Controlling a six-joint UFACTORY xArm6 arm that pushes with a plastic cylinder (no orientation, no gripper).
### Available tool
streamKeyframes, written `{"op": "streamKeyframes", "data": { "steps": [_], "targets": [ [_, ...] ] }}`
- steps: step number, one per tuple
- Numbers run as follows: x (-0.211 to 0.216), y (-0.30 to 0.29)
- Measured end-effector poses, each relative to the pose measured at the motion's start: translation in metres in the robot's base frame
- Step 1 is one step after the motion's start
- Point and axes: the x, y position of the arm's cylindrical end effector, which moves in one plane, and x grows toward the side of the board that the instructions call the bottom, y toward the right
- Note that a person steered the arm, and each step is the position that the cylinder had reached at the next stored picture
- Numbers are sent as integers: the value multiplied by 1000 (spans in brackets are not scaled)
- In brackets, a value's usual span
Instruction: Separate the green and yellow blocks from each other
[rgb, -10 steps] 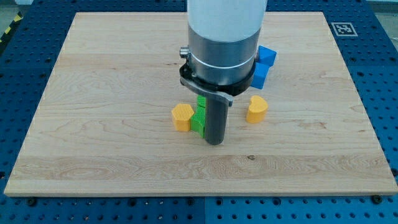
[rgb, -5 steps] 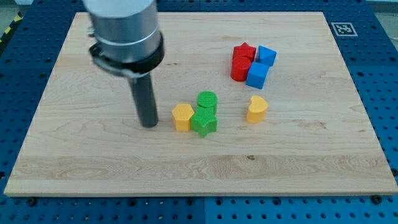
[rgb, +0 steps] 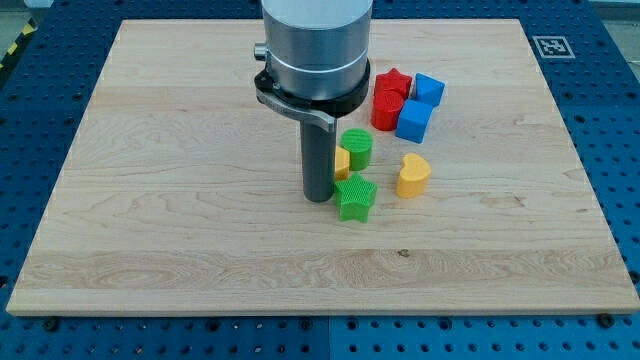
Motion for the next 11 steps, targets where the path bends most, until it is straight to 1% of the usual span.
{"op": "streamKeyframes", "data": {
  "steps": [2,4,5,6,8,9,10,11],
  "targets": [
    [-6,34],
    [-13,90],
    [-36,93],
    [-41,78],
    [-41,9],
    [-41,13],
    [-41,64],
    [-14,83]
  ]
}}
